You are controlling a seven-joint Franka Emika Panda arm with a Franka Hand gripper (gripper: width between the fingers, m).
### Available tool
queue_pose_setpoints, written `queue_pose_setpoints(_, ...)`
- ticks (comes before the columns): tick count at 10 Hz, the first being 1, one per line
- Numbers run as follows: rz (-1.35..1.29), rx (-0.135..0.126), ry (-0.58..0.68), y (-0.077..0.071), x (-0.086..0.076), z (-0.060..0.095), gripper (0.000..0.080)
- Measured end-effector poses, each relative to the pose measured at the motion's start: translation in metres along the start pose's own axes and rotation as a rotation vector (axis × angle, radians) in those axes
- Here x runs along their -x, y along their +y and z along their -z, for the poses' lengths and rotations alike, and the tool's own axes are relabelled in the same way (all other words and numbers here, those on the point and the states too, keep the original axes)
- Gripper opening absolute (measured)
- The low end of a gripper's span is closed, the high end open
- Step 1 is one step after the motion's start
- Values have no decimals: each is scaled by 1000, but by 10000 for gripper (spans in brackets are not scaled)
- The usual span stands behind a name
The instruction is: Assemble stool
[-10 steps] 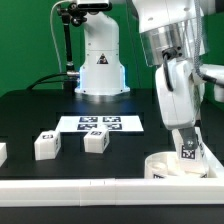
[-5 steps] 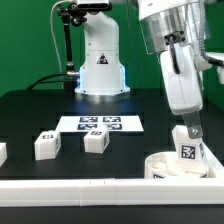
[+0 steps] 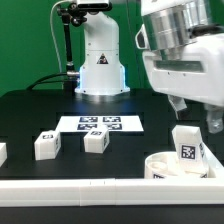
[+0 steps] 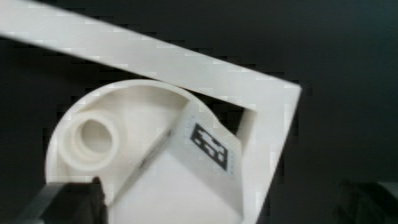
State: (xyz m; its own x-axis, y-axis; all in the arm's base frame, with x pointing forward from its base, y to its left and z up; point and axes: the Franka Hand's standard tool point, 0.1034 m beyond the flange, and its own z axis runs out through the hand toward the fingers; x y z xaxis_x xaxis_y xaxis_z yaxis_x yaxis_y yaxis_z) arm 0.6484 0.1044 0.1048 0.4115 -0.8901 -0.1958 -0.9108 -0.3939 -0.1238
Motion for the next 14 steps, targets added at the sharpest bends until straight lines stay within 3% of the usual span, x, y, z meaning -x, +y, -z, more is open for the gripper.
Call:
queue_pose_setpoints(6, 433, 5, 11, -2, -2, 1, 649)
queue_pose_setpoints(10, 1002, 77, 62, -2, -2, 1, 649)
queue_pose_setpoints(14, 1273, 96, 60, -1, -6, 1, 649)
